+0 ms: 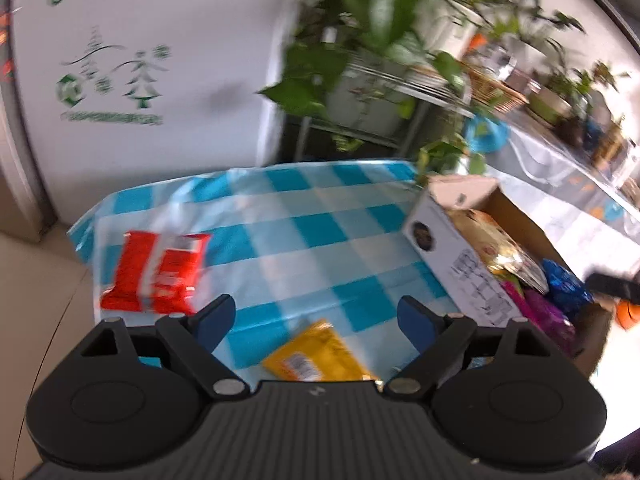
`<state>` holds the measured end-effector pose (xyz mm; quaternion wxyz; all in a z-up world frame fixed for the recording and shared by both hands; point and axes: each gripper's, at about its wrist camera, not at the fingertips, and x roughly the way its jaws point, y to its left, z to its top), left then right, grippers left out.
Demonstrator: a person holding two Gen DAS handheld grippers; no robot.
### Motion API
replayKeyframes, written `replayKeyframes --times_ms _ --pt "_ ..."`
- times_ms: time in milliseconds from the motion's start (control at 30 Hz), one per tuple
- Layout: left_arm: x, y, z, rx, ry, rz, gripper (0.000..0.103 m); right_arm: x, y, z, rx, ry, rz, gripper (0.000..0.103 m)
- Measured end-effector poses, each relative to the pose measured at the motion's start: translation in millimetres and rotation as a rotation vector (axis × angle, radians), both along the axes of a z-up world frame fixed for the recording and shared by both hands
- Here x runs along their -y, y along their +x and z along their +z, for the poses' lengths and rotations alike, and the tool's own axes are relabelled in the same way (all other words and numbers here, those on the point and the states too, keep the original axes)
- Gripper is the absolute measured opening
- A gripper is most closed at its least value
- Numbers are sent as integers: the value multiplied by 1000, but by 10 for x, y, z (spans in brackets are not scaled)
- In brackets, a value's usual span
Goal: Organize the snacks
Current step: 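Move the left gripper to the red wafer bag while right gripper returns over the table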
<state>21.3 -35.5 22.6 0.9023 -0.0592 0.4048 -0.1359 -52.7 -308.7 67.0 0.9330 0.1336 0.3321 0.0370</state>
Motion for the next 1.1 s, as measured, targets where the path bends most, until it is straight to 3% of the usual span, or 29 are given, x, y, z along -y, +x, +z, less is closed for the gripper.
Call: replayKeyframes --times_ms 567,733,867,1100 --pt "-834 447 -11 -13 9 194 88 -920 -69 -293 -97 -61 223 77" --pt "-814 654 -118 -50 32 162 88 -1095 -23 -348 -117 -70 258 80" --pt "-681 790 -283 -91 109 94 88 -1194 52 -384 -130 -62 268 80" --pt "-550 926 -506 -131 173 22 88 -1335 217 -508 -166 -58 271 80"
